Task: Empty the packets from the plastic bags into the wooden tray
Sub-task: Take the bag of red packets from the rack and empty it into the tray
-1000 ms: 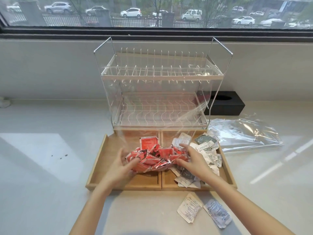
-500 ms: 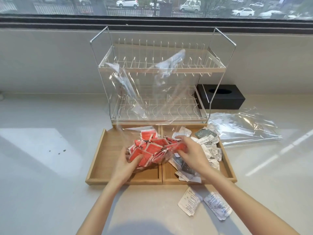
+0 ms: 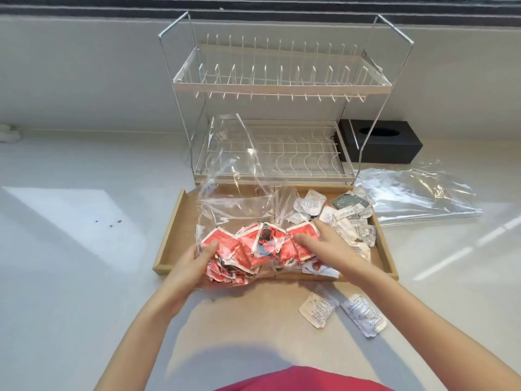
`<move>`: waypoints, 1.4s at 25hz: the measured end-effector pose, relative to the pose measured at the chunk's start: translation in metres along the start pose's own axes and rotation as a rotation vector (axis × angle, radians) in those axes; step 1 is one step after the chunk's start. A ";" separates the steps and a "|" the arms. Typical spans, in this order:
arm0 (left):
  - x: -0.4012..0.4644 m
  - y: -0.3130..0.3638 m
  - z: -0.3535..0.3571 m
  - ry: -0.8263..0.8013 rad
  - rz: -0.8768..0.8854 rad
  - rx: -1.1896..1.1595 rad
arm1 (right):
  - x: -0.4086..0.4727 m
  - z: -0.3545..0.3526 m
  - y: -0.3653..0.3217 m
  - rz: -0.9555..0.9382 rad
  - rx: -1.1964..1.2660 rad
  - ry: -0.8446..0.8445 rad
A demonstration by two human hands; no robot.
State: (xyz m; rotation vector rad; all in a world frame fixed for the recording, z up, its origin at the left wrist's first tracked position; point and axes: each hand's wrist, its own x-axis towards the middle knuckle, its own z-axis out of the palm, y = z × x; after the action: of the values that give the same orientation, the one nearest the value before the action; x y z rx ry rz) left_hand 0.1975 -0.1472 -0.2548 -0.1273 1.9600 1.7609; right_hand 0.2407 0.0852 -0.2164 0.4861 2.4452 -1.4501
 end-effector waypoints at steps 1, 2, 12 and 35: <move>-0.003 -0.002 -0.001 -0.013 0.002 0.011 | 0.000 0.003 0.000 0.024 0.019 -0.035; -0.006 -0.003 -0.002 -0.014 0.001 0.017 | 0.000 0.005 0.001 0.044 0.055 -0.059; -0.021 0.038 -0.032 -0.028 0.065 -0.098 | 0.001 -0.019 -0.044 -0.023 0.352 -0.195; -0.036 0.101 -0.039 -0.052 0.341 -0.248 | -0.001 -0.059 -0.085 -0.098 0.673 -0.226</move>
State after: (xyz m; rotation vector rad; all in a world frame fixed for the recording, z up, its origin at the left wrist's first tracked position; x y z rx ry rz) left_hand 0.1780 -0.1779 -0.1459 0.1790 1.8000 2.1983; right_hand 0.2040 0.0993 -0.1211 0.2995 1.7889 -2.2278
